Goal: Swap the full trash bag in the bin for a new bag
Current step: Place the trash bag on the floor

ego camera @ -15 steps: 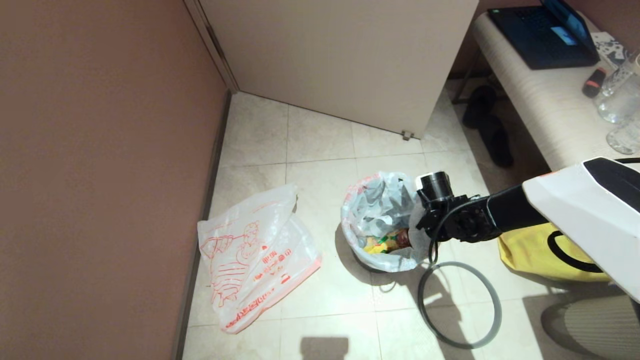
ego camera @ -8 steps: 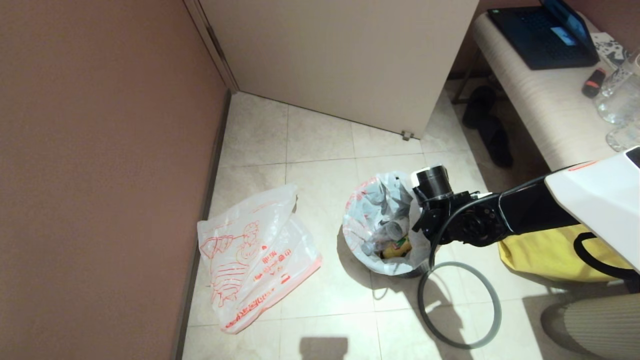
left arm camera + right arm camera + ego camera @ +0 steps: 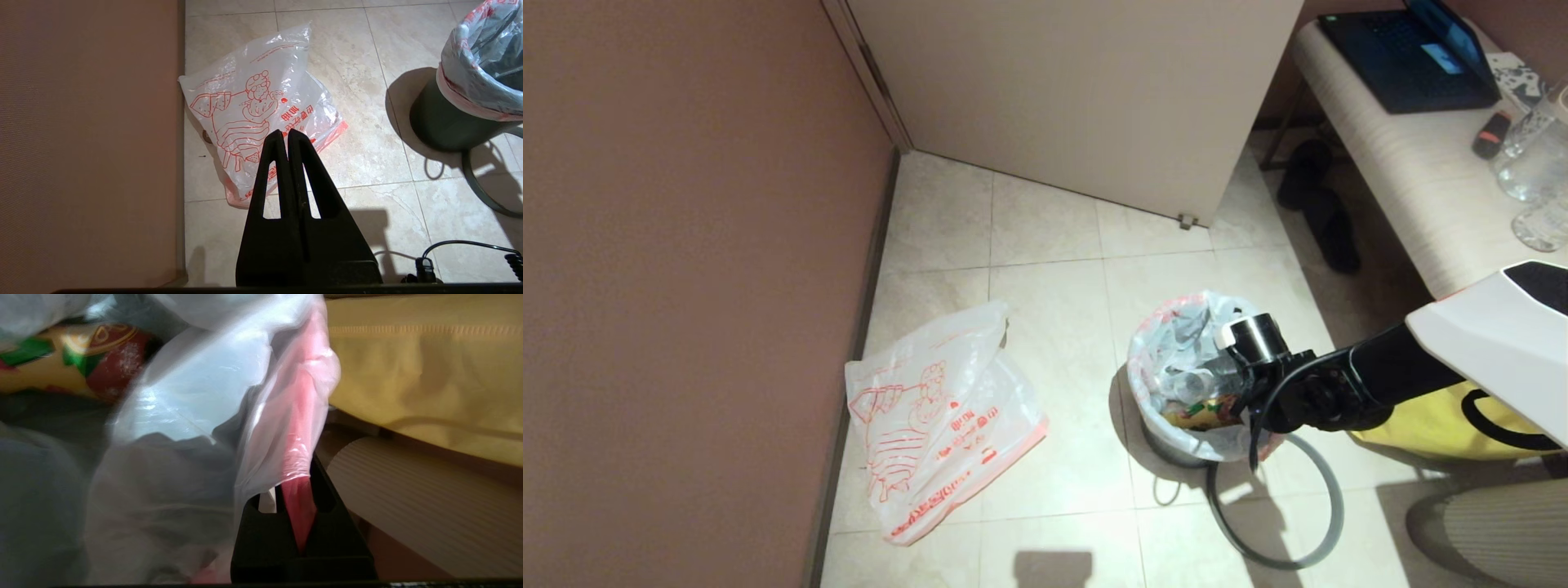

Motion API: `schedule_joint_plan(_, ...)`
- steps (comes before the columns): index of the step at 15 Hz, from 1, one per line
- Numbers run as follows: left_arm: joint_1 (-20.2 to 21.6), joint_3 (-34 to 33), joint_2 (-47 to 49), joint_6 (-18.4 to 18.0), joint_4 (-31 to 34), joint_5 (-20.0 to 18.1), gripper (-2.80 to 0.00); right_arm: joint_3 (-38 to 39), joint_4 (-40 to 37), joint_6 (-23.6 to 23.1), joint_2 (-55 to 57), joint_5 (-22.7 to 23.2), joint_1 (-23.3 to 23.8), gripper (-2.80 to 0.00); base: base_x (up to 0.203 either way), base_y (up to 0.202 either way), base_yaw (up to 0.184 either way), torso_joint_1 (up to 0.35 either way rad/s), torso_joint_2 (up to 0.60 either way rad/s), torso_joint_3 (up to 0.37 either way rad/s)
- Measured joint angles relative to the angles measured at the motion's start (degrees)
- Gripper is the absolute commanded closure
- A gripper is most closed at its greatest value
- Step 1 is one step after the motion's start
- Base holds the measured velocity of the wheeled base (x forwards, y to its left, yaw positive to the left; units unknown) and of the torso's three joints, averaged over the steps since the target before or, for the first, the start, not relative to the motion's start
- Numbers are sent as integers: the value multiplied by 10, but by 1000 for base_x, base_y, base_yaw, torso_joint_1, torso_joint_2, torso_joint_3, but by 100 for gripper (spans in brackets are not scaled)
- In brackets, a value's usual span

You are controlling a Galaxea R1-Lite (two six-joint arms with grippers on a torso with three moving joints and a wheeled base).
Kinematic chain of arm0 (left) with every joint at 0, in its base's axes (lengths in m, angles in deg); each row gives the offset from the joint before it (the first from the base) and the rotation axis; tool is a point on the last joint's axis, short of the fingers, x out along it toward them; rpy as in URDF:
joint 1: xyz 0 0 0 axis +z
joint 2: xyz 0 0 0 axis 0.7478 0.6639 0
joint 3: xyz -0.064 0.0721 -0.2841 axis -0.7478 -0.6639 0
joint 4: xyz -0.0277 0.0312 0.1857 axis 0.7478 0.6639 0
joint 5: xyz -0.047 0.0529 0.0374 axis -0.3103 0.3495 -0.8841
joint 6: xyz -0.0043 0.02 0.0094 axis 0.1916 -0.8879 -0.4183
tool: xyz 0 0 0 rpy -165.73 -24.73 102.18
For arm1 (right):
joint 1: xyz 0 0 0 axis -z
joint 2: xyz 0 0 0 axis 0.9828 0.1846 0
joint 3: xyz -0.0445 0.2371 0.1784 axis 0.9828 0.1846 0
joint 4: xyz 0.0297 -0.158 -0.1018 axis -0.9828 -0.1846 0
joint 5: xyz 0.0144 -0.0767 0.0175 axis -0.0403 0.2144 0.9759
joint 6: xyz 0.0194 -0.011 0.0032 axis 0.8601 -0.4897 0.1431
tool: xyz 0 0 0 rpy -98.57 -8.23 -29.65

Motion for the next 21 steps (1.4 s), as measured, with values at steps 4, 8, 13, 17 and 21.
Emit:
schedule_joint_plan(4,0,0,0,0,0,0,0,-10,37,-40,31,28,0,0,0,0,0,0,0,0)
schedule_joint_plan(8,0,0,0,0,0,0,0,-19,91,-87,50,34,7,0,0,0,0,0,0,0)
schedule_joint_plan(13,0,0,0,0,0,0,0,-40,115,-110,6,63,4,0,0,0,0,0,0,0)
schedule_joint_plan(17,0,0,0,0,0,0,0,-60,114,-99,-31,134,-5,0,0,0,0,0,0,0)
schedule_joint_plan(21,0,0,0,0,0,0,0,-84,76,-124,-39,187,-3,0,0,0,0,0,0,0)
